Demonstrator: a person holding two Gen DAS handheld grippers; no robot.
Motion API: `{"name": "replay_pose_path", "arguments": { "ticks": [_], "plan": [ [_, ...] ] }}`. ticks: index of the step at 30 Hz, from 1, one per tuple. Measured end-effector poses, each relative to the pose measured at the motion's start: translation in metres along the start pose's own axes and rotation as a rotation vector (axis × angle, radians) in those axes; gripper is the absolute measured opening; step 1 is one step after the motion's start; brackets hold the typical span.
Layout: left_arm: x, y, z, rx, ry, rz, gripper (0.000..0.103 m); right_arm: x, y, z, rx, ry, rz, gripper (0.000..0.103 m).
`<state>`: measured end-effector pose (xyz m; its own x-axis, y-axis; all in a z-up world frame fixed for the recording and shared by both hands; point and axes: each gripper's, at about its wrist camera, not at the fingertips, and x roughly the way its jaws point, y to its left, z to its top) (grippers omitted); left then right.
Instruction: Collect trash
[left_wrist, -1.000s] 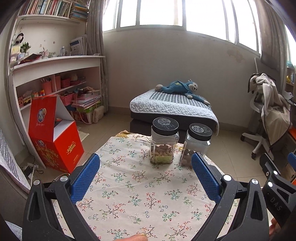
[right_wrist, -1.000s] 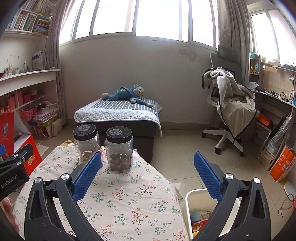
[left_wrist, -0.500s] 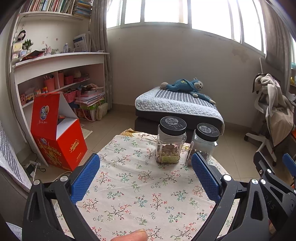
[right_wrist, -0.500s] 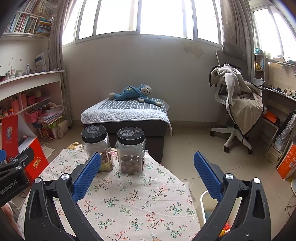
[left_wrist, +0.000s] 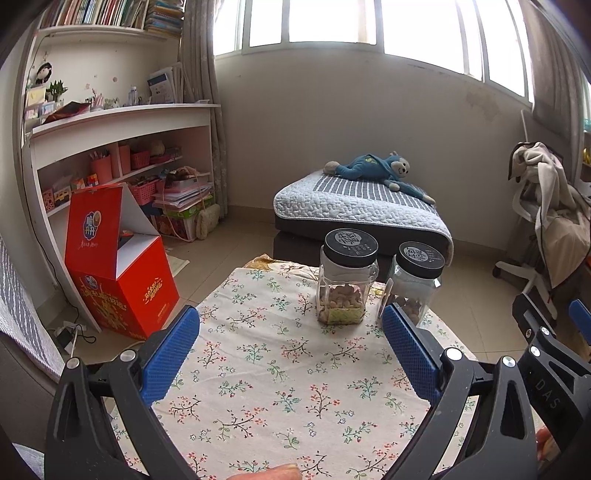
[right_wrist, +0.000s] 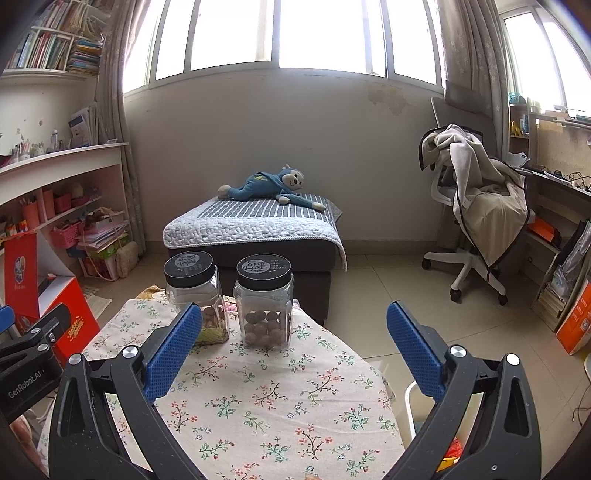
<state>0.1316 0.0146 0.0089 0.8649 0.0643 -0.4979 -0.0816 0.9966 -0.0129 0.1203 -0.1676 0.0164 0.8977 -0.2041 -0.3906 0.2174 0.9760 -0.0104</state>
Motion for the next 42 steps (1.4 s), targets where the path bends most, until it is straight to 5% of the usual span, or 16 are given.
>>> {"name": "replay_pose_path", "arguments": {
  "ticks": [42],
  "plan": [
    [0.0036,-0.0034,-0.0044,0.014,0.013,0.007,0.096,0.0017,0.0020,-0.0040,-0.001,0.004,0.000,0.096]
  ]
}}
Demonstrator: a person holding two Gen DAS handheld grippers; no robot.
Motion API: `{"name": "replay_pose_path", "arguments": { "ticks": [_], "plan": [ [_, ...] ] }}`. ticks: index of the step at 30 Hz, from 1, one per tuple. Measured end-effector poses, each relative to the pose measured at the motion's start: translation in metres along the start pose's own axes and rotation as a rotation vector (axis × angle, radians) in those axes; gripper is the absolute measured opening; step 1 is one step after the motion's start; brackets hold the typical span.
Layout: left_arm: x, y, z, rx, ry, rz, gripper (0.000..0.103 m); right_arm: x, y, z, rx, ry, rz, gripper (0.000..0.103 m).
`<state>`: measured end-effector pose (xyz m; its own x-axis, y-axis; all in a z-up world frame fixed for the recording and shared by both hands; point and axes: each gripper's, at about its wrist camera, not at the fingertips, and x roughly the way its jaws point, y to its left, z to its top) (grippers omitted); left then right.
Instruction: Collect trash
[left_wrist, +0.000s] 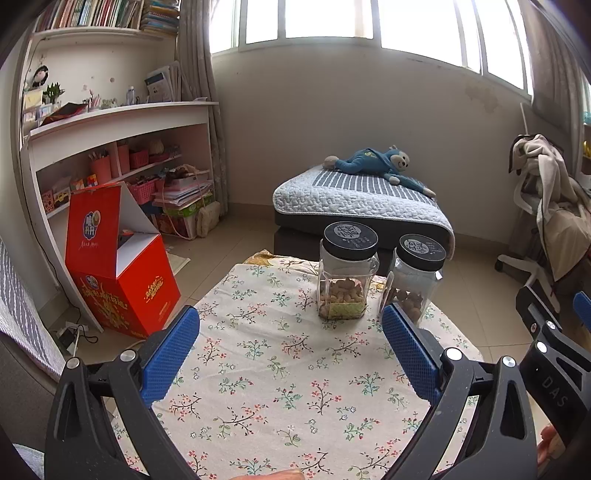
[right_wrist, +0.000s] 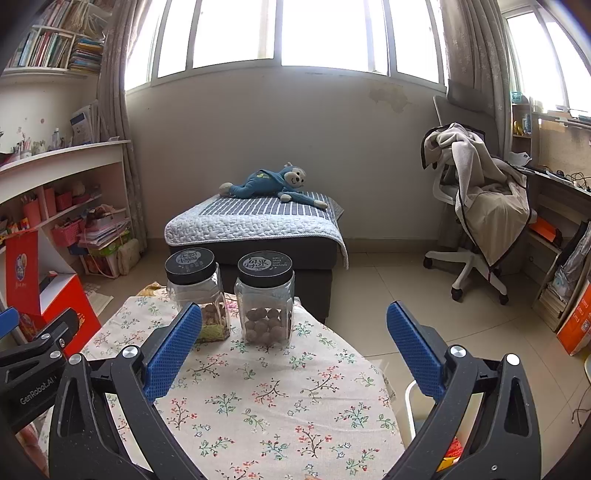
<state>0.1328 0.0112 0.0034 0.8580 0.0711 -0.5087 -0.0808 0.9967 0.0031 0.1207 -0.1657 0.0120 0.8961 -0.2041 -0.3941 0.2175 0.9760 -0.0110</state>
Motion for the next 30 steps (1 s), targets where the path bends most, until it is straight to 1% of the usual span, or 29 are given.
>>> {"name": "replay_pose_path", "arguments": {
  "ticks": [10,17,25,27,30],
  "plan": [
    [0.002,0.001,-0.002,0.000,-0.009,-0.002,0.096,0.001,0.000,-0.002,-0.003,0.003,0.003,0.096],
    [0.003,0.004,-0.003,-0.007,-0.011,-0.032,0.088,0.001,-0.003,-0.006,-0.014,0.014,0.005,0.096],
    [-0.002,0.000,-0.001,0.008,-0.013,-0.042,0.089,-0.002,-0.012,-0.004,-0.007,0.009,-0.006,0.096],
    [-0.002,-0.003,-0.001,0.015,-0.013,-0.030,0.094,-0.002,-0.015,-0.003,-0.003,0.008,-0.005,0.096],
    [-0.003,-0.005,-0.001,0.022,-0.018,-0.017,0.095,-0.002,-0.017,-0.002,-0.002,0.006,-0.002,0.096]
  ]
}}
